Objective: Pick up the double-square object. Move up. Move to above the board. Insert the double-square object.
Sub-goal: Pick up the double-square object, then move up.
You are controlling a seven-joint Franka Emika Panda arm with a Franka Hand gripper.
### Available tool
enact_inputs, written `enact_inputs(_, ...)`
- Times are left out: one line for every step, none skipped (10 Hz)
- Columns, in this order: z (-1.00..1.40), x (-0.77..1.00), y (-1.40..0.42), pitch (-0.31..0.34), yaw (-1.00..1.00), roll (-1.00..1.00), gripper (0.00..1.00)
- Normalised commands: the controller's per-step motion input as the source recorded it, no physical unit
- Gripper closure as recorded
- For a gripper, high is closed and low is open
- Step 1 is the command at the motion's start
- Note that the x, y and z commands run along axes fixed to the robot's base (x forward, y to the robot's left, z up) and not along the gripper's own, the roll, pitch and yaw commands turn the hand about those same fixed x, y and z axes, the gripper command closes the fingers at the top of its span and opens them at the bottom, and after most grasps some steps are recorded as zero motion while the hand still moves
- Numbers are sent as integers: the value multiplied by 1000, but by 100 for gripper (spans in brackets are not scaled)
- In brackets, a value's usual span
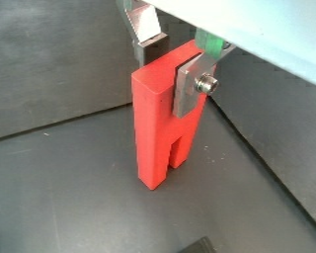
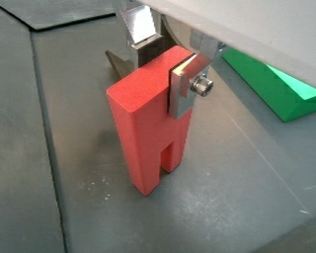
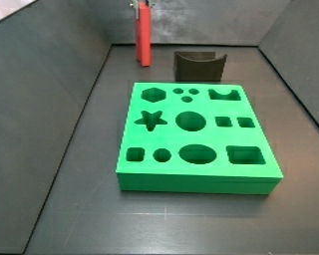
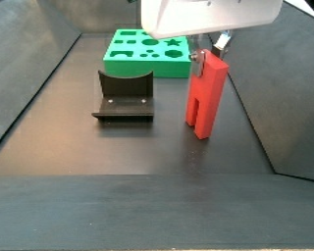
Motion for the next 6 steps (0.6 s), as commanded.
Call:
enact_inputs(0, 0, 0, 0, 0, 0, 100)
enact_inputs(0, 0, 0, 0, 0, 0, 100)
enact_inputs(0, 0, 0, 0, 0, 0, 100)
enact_inputs(0, 0, 0, 0, 0, 0, 100)
enact_inputs(833, 0, 0, 0, 0, 0, 100)
enact_inputs(798, -23, -46, 23, -20, -6, 100)
